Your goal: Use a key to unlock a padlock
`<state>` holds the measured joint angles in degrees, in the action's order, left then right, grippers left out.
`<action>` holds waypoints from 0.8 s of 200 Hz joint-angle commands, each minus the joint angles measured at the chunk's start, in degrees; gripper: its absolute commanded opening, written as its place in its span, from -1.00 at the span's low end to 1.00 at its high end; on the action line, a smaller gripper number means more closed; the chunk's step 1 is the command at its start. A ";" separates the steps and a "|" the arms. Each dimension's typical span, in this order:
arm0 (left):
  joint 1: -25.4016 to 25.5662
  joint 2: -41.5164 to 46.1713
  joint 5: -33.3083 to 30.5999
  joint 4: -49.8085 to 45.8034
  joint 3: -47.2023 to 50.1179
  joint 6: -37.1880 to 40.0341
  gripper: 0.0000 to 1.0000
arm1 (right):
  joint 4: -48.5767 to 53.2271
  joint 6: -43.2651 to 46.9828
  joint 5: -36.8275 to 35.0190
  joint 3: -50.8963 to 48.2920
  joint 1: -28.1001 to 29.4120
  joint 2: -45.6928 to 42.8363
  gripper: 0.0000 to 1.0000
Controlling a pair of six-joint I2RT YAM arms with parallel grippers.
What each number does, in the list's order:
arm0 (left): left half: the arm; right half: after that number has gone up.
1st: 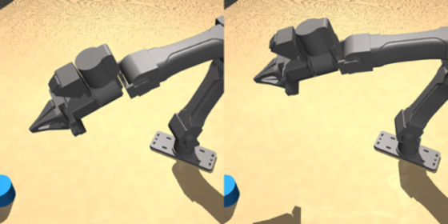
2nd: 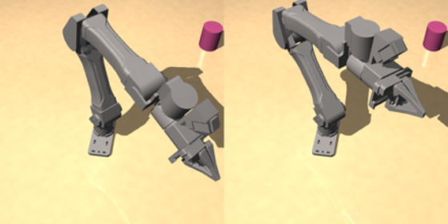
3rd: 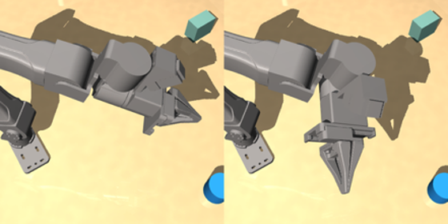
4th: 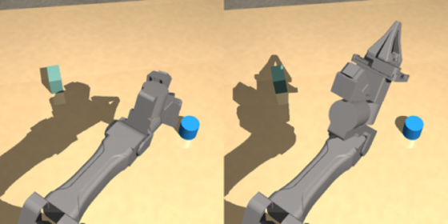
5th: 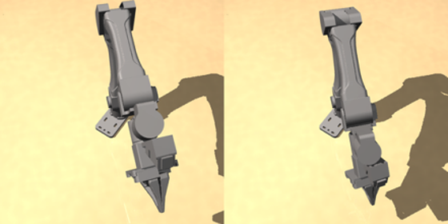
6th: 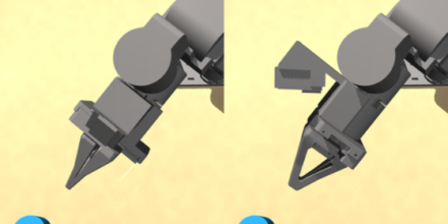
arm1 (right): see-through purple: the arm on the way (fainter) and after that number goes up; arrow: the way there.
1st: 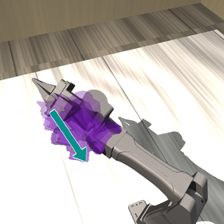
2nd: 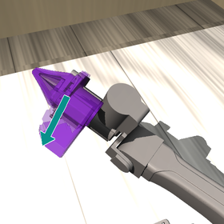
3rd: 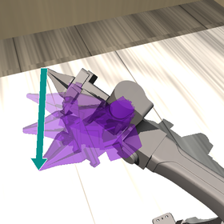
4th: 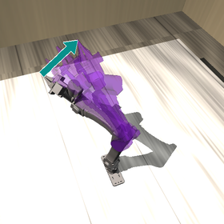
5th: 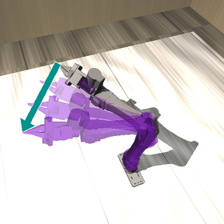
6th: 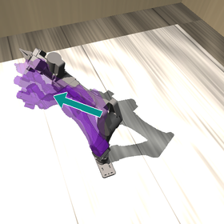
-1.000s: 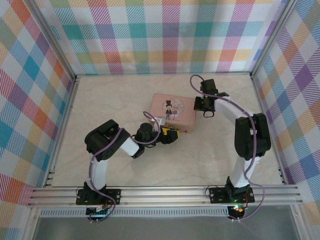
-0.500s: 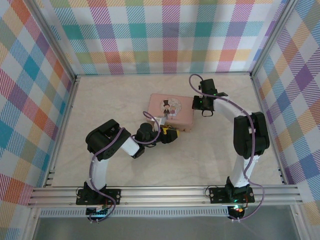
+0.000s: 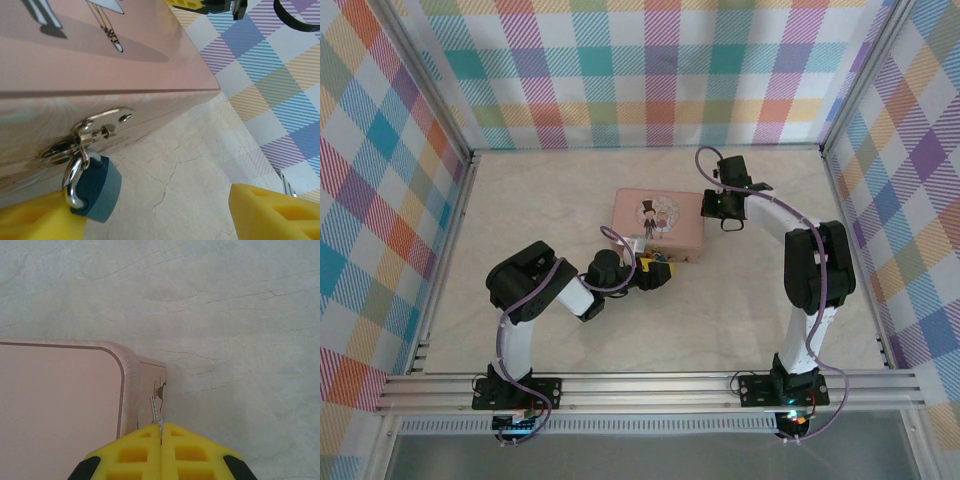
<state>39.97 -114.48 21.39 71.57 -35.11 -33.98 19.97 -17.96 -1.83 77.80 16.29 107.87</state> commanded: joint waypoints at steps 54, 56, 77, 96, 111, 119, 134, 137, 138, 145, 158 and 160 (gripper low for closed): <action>-0.50 -1.43 0.64 3.90 -3.66 -1.70 0.50 | 1.43 0.29 1.68 0.69 1.49 1.90 -1.00; -0.50 -1.40 0.53 3.88 -3.50 -1.68 0.50 | 1.47 0.29 1.66 0.66 1.47 1.83 -1.00; -0.75 -0.71 -0.07 3.10 -2.11 -1.64 0.40 | 1.33 0.44 1.39 0.71 1.50 1.70 -1.00; -1.32 -0.33 -0.14 1.98 -0.95 -2.21 0.32 | 1.40 0.47 1.36 0.89 1.53 1.64 -1.00; -1.88 -0.10 0.10 1.18 -0.25 -2.76 0.23 | 1.39 0.38 1.65 0.95 1.49 1.64 -1.00; -2.17 -0.04 0.08 0.61 0.03 -3.16 0.21 | 1.40 0.29 1.74 0.96 1.51 1.68 -1.00; -2.60 0.28 0.14 -0.78 0.37 -3.46 0.21 | 1.24 0.23 1.82 0.78 1.48 1.55 -1.00; -2.61 0.30 0.15 -1.08 0.39 -3.34 0.21 | 1.27 0.25 1.81 0.75 1.54 1.55 -1.00; -2.61 0.35 0.10 -1.21 0.39 -3.32 0.21 | 1.24 0.27 1.78 0.76 1.54 1.55 -1.00; -2.78 0.48 -0.02 -2.01 0.40 -3.34 0.20 | 1.23 0.28 1.82 0.75 1.55 1.55 -1.00; -3.03 0.74 0.05 -3.23 0.24 -3.50 0.10 | 1.35 0.29 1.83 0.74 1.56 1.55 -1.00; -3.05 0.81 -0.01 -3.49 0.23 -3.50 0.10 | 1.31 0.29 1.78 0.63 1.55 1.55 -1.00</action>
<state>37.74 -115.15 21.37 70.39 -35.55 -36.95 19.29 -17.96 -1.50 78.08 17.12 108.22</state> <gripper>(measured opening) 0.583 0.065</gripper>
